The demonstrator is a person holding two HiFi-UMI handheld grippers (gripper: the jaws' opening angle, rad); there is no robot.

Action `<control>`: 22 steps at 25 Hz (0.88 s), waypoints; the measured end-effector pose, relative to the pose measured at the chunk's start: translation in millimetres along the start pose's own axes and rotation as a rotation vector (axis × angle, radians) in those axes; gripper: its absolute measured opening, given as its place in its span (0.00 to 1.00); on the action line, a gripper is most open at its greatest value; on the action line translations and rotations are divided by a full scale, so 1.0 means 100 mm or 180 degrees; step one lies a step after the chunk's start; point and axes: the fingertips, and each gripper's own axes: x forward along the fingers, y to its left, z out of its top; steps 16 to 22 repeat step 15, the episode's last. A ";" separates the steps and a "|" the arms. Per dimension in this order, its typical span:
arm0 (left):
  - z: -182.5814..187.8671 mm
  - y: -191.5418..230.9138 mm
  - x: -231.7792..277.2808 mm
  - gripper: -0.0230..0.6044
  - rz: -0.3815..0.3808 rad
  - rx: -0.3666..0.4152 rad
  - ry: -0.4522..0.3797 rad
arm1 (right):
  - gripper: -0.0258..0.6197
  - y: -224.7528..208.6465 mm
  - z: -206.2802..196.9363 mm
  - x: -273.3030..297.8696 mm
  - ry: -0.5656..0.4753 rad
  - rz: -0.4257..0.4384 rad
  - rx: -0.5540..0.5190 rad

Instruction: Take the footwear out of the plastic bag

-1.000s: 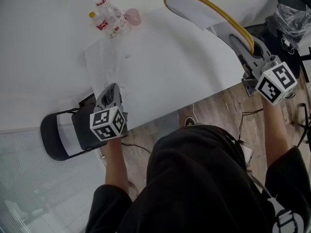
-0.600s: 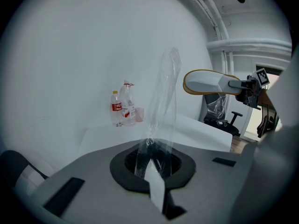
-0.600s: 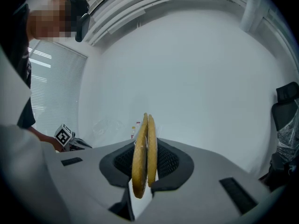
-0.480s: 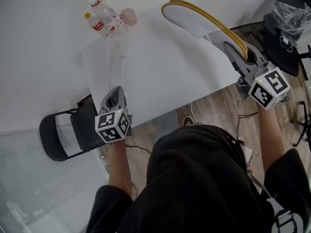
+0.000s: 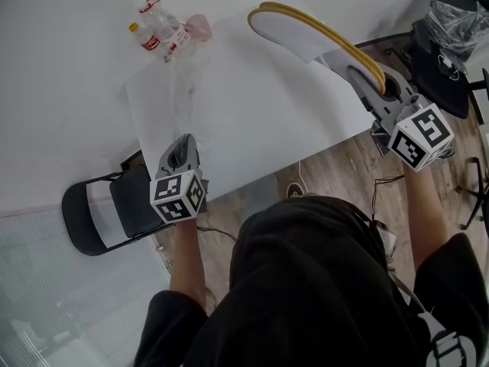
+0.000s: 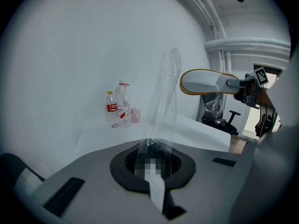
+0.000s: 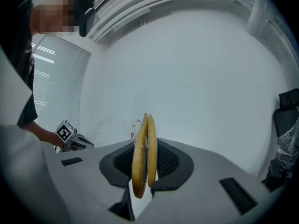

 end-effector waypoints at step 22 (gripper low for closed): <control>0.03 -0.07 0.08 0.07 -0.0012 0.0036 0.0021 | 0.15 -0.05 -0.05 0.01 0.0031 0.0029 -0.0002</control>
